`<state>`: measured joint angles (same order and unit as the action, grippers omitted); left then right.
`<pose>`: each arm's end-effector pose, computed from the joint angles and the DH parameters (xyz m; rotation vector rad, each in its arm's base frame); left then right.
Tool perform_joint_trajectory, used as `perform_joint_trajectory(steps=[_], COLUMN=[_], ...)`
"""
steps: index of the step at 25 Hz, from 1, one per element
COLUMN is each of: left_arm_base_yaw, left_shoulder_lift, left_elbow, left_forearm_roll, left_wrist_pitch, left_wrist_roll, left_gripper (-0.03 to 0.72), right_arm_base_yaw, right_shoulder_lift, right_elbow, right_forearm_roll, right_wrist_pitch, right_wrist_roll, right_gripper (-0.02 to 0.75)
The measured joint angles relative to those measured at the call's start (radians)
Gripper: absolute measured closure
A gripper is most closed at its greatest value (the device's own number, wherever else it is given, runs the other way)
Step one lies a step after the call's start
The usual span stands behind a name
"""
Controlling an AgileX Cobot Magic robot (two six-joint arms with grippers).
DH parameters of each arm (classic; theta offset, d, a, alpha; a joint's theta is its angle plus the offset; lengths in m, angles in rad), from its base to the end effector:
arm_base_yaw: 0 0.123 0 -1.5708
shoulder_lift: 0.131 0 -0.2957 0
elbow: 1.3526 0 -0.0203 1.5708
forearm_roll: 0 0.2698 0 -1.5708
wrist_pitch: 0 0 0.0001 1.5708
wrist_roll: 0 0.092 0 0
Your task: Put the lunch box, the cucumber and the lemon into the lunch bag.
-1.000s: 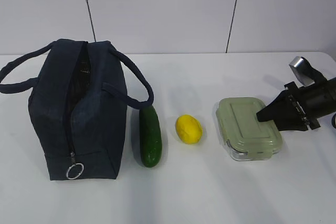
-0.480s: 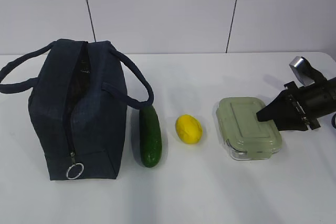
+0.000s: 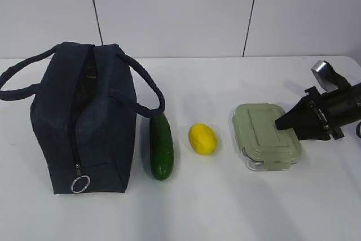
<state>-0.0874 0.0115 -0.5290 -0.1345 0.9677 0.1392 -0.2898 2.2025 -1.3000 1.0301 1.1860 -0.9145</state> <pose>0.0024 -0.0104 0.3029 0.2182 1.9168 -0.1233 0.4001 -0.0430 0.0991 0.0103 2.6802 1.3193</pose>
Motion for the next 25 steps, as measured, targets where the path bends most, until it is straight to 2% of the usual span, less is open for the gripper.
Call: perform_joint_trajectory(steps=[25], left_arm_base_yaw=[0.0], left_shoulder_lift=[0.0], left_elbow=[0.0], left_forearm_roll=[0.0], left_wrist_pitch=[0.0], left_wrist_roll=[0.0], left_gripper=[0.424], right_arm_base_yaw=[0.0], right_shoulder_lift=[0.0], right_elbow=[0.0], right_forearm_roll=[0.002], right_wrist_pitch=[-0.007], right_wrist_roll=[0.029], right_gripper=[0.39])
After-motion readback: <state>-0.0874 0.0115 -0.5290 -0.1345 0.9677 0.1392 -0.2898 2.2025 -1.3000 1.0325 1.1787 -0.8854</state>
